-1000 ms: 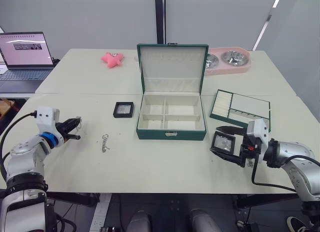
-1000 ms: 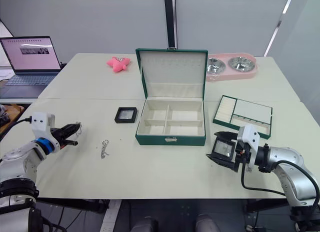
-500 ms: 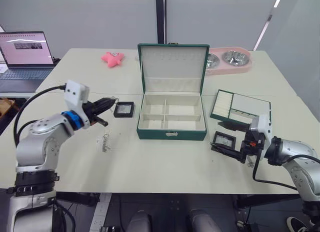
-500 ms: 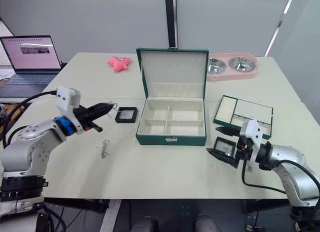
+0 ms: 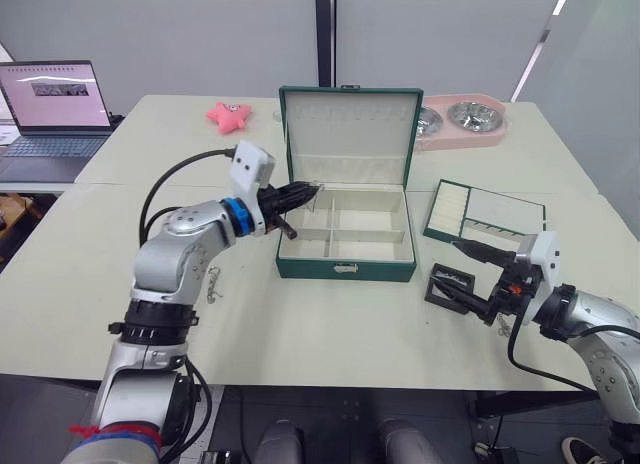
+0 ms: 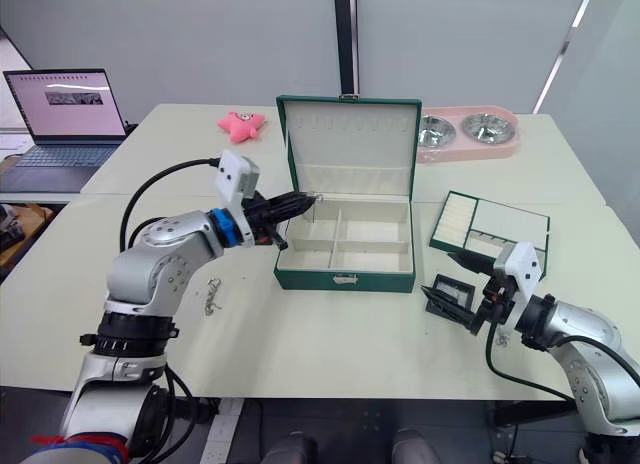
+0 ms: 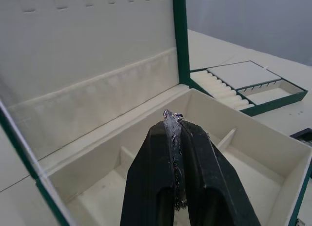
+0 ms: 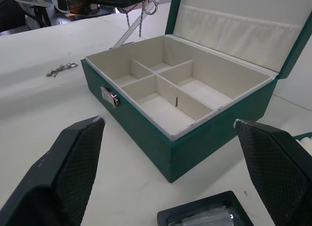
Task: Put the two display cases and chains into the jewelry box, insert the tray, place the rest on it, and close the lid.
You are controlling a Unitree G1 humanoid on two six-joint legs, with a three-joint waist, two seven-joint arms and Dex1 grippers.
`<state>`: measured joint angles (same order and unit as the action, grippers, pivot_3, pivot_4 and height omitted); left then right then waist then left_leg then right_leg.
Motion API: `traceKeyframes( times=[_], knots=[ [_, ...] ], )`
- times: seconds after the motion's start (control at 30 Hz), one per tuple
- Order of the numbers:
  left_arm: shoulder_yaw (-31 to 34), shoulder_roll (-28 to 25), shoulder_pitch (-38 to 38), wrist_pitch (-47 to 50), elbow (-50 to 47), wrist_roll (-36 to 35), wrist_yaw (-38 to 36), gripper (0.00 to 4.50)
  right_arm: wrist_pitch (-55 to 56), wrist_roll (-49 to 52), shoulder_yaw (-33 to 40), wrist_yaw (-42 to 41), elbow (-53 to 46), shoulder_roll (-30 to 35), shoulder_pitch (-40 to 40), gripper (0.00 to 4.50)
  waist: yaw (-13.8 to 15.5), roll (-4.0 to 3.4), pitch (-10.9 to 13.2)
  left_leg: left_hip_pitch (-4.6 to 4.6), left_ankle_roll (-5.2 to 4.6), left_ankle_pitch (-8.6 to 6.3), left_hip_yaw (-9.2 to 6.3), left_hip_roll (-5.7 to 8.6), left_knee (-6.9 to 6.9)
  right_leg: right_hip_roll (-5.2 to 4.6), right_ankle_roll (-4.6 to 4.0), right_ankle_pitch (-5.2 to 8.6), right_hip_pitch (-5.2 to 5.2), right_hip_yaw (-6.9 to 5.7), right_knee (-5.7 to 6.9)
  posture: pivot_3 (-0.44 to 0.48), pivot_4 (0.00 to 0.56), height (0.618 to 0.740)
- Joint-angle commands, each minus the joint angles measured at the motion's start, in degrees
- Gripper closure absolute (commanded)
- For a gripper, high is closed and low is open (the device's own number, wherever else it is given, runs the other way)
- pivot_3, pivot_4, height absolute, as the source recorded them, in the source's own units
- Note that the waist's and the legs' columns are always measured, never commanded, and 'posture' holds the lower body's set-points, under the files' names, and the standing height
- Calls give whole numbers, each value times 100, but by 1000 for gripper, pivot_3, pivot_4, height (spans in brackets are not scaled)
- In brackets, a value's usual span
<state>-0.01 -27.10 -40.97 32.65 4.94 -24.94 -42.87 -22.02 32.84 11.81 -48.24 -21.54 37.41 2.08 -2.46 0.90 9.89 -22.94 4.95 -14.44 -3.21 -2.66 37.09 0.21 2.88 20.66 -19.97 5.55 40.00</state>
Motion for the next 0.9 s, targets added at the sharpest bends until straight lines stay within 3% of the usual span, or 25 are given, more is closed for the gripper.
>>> traceKeyframes(
  times=[0.03, 0.6, 0.9],
  knots=[
    [-44, 110, -301, -304, 321, 260, 88, 4473, 30, 118, 211, 179, -294, -71, -104, 0, 3, 0, 0, 0, 0, 0, 0, 0, 0, 1, 0, 0, 0, 0, -1, 0, 150, 740],
    [-155, 707, -862, -1028, 2033, 1109, 350, 4473, 53, 94, 275, 514, -464, -150, -319, 0, 42, 1, 0, -3, 0, 0, 0, 3, 0, 0, 0, 0, -1, 0, -2, 0, 150, 740],
    [-96, 744, -897, -1176, 2286, 1249, 434, 4473, 27, 95, 270, 504, -424, -121, -275, 0, 51, 1, 1, -4, 0, 0, 0, 3, -1, -1, 0, 0, -1, -1, -2, 0, 150, 740]
  ],
)
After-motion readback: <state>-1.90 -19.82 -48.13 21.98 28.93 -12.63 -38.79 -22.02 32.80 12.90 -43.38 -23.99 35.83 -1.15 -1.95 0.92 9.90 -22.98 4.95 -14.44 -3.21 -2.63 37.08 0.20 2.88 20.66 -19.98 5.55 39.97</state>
